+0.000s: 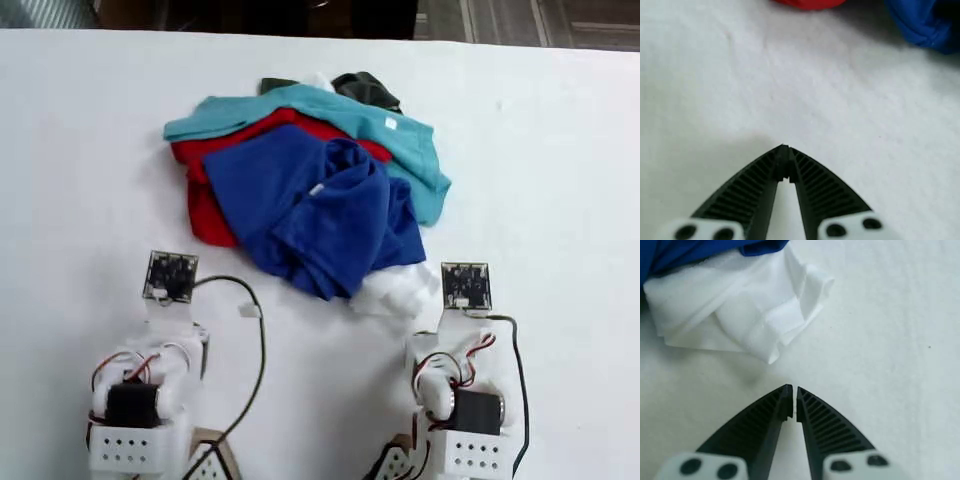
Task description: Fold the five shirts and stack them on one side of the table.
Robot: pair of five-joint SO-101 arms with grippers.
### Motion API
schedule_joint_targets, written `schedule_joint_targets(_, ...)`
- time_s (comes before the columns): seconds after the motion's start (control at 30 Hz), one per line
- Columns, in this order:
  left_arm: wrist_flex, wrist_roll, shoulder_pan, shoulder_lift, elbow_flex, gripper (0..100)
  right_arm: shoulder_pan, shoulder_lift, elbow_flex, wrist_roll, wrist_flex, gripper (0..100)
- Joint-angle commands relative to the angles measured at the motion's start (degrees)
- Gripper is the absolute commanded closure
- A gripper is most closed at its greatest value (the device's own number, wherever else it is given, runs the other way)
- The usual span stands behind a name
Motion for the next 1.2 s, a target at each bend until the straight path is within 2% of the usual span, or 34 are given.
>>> schedule_joint_targets(0.0, -0.09, 0.62, 0.79, 0.0, 1.27, 97, -0.04, -0.57, 0.53, -0.53, -0.92, 97.7)
schedule_joint_targets(0.33, -1.14, 0.09, 10.2, 0.0, 1.27, 97, -0.04, -0.57, 0.53, -0.53, -0.92, 97.7)
schedule_joint_targets(0.4, -3.87, 0.09, 8.53, 0.0, 1.27, 97, -0.04, -0.57, 0.53, -0.53, -0.92, 97.7)
schedule_joint_targets(0.5, -8.26, -1.23, -1.05, -0.09, 1.36, 97, -0.04, -0.57, 0.53, -0.53, -0.92, 97.7)
schedule_joint_targets(0.57, -10.64, -8.62, -9.32, -0.09, 1.36, 97, -0.04, -0.57, 0.53, -0.53, -0.92, 97.7)
schedule_joint_targets(0.63, -13.63, -22.15, -16.79, -0.09, 1.36, 94, -0.04, -0.57, 0.53, -0.53, -0.92, 97.7)
schedule_joint_targets(0.73, -17.93, -44.31, -26.37, -0.09, 1.36, 82, -0.04, -0.57, 0.53, -0.53, -0.92, 97.7)
schedule_joint_targets(0.8, -21.54, -51.43, -29.54, -0.09, 1.27, 75, -0.04, -0.57, 0.53, -0.53, -0.92, 97.7)
schedule_joint_targets(0.93, -28.66, -50.73, -30.59, -0.09, 1.27, 72, -0.04, -0.57, 0.53, -0.53, -0.92, 97.7)
schedule_joint_targets(1.03, -34.46, -37.54, -28.13, -0.09, 0.84, 73, -0.04, -0.57, 0.53, -0.53, -0.92, 97.7)
schedule_joint_targets(1.1, -35.96, -28.22, -26.2, 0.0, -1.1, 73, -0.04, -0.57, 0.53, -0.53, -0.92, 97.7)
schedule_joint_targets(1.17, -35.87, -21.8, -23.12, 0.18, -4.79, 73, -0.04, -0.57, 0.53, -0.53, -0.92, 97.7)
